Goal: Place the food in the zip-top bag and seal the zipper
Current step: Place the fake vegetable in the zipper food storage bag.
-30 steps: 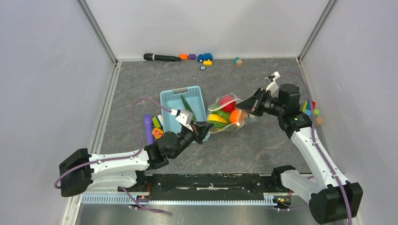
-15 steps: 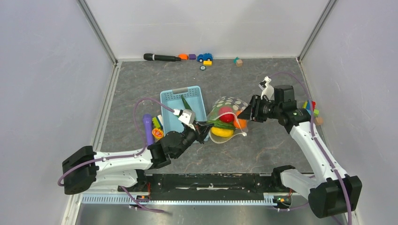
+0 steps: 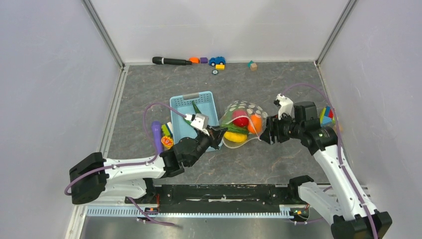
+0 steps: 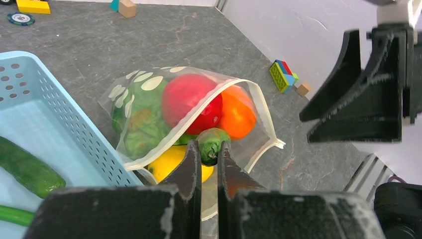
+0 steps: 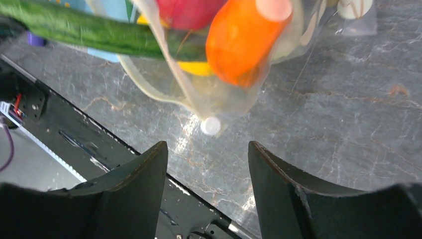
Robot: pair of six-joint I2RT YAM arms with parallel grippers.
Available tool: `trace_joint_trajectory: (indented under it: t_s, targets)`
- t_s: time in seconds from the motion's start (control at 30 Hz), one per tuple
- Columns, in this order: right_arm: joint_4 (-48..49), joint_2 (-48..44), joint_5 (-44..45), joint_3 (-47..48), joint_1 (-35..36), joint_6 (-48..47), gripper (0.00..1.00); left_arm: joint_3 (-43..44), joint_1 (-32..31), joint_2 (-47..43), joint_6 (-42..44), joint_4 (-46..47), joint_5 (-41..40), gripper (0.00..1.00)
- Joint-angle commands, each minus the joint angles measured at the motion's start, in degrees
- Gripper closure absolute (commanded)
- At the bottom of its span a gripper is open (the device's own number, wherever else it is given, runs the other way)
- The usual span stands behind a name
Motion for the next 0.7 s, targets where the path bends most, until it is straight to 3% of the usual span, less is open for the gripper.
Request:
trace_joint_trajectory:
  t_s: [0.0, 0.2, 0.43, 0.6, 0.67]
  targets:
    - [3.4, -4.5, 1.7, -5.3, 2.7, -1.7, 0.33, 3.3, 0.0, 0.7, -1.4, 3.5, -3.7, 0.98]
    - [17.2, -7.0, 7.2, -14.0, 8.3, 1.6, 0.32, 4.8, 0.0, 1.7, -0.6, 2.9, -4.7, 0.98]
    - [26.6, -6.3, 16.4, -17.3, 10.1, 3.9, 0.32, 5.3, -0.1, 1.7, 0.1, 2.3, -5.2, 0.98]
    - [34.9, -7.0, 17.4, -21.8, 10.1, 15.8, 0.35, 5.4, 0.0, 2.3, 0.3, 2.4, -6.8, 0.98]
    - [37.8, -7.3, 18.9, -24.5, 10.0, 20.7, 0.4, 5.4, -0.1, 2.6, 0.3, 2.6, -7.1, 0.98]
